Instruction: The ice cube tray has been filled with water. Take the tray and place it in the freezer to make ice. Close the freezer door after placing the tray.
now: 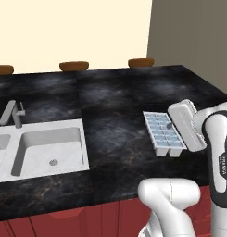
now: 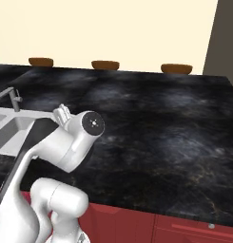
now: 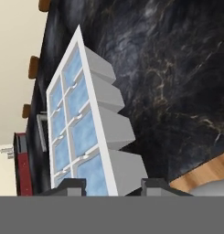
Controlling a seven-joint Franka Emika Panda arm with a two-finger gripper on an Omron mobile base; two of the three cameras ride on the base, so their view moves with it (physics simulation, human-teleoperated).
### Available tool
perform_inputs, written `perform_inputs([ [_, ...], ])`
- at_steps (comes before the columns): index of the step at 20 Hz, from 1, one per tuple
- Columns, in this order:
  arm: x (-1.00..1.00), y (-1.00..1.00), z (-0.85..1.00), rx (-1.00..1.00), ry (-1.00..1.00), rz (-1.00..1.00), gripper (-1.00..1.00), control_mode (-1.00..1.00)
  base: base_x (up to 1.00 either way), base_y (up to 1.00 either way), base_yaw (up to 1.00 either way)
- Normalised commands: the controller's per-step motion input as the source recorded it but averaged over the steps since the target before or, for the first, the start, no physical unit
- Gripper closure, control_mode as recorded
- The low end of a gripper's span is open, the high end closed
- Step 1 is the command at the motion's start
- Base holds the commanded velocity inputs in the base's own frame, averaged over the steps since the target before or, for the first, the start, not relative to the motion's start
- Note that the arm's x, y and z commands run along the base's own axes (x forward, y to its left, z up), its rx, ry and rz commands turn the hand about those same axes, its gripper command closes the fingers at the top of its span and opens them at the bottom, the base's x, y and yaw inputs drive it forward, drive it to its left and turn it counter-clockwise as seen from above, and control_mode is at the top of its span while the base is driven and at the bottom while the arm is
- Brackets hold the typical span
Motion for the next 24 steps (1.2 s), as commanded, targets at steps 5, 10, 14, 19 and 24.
perform_inputs([
  [5,0.11,0.14,0.00,0.00,0.04,0.12,1.00,-1.00,0.00,0.00,0.00],
  [10,0.65,-0.21,0.00,0.00,0.00,0.00,1.00,-1.00,0.00,0.00,0.00],
  [14,0.43,-0.19,0.00,0.00,0.00,0.00,1.00,-1.00,0.00,0.00,0.00],
  [19,0.21,-0.05,0.00,0.00,0.00,0.00,1.00,-1.00,0.00,0.00,0.00],
  [24,0.04,0.00,0.00,0.00,0.01,0.00,1.00,-1.00,0.00,0.00,0.00],
])
